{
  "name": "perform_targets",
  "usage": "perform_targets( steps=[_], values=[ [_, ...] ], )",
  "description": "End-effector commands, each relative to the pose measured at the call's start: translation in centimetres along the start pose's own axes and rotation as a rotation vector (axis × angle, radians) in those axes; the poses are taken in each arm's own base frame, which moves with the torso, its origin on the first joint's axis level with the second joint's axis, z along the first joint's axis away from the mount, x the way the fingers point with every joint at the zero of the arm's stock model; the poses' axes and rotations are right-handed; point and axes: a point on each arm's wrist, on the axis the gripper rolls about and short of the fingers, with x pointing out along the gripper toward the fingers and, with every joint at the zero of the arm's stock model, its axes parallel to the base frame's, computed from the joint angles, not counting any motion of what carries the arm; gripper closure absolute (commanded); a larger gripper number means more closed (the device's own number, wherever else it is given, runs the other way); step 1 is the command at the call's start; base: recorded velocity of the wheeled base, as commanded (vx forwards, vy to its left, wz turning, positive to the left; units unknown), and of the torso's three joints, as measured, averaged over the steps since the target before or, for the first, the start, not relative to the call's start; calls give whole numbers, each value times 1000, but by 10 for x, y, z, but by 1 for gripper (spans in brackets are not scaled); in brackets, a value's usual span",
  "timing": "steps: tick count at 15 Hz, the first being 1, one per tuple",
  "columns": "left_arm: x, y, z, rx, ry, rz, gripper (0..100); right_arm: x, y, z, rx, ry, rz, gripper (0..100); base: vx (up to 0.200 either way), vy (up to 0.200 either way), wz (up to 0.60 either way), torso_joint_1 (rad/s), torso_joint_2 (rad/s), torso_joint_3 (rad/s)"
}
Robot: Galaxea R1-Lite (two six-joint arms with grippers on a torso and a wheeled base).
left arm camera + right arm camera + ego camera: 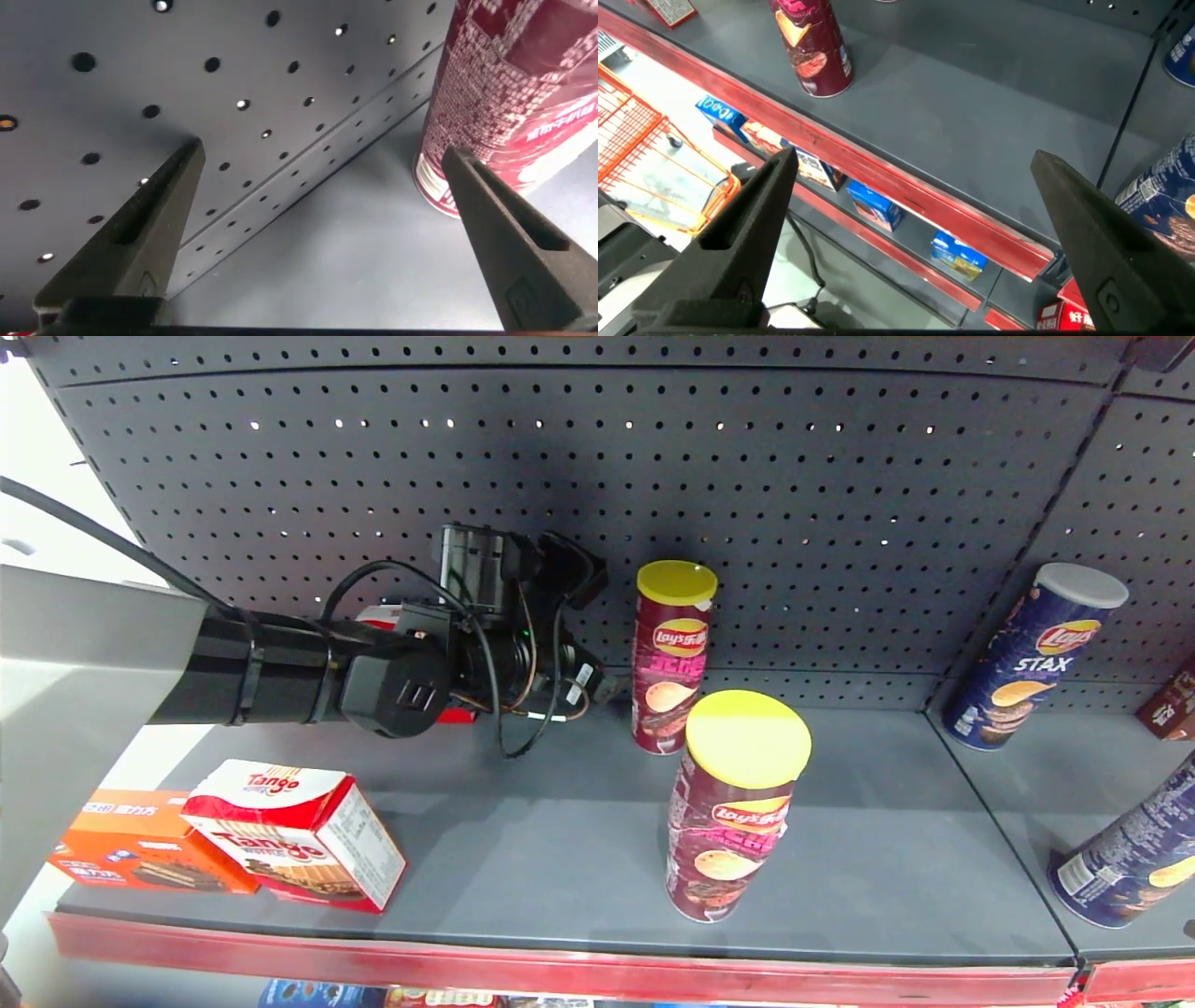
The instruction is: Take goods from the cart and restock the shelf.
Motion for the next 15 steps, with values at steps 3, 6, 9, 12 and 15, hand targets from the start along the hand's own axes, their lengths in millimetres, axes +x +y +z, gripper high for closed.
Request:
perform_targets(
  steps=[3,6,9,12,15],
  values=[
    [1,-4,0,2,0,-9,0,0,0,0,0,-1,1,0,0,0,0,0,0,0],
    [-2,-7,-1,3,7,-17,0,0,0,1,-1,-7,-1,0,0,0,0,0,0,0],
    [-30,0,9,0,-15,4,0,0,0,3,-2,-5,-2,0,0,0,0,0,0,0],
    [-78,16,22,-7,-54,50,0,9,-1,15,-4,9,0,0,0,0,0,0,0,0],
    [-130,26,20,-19,-39,86,0,41,-4,40,0,79,5,0,0,0,0,0,0,0]
  ],
)
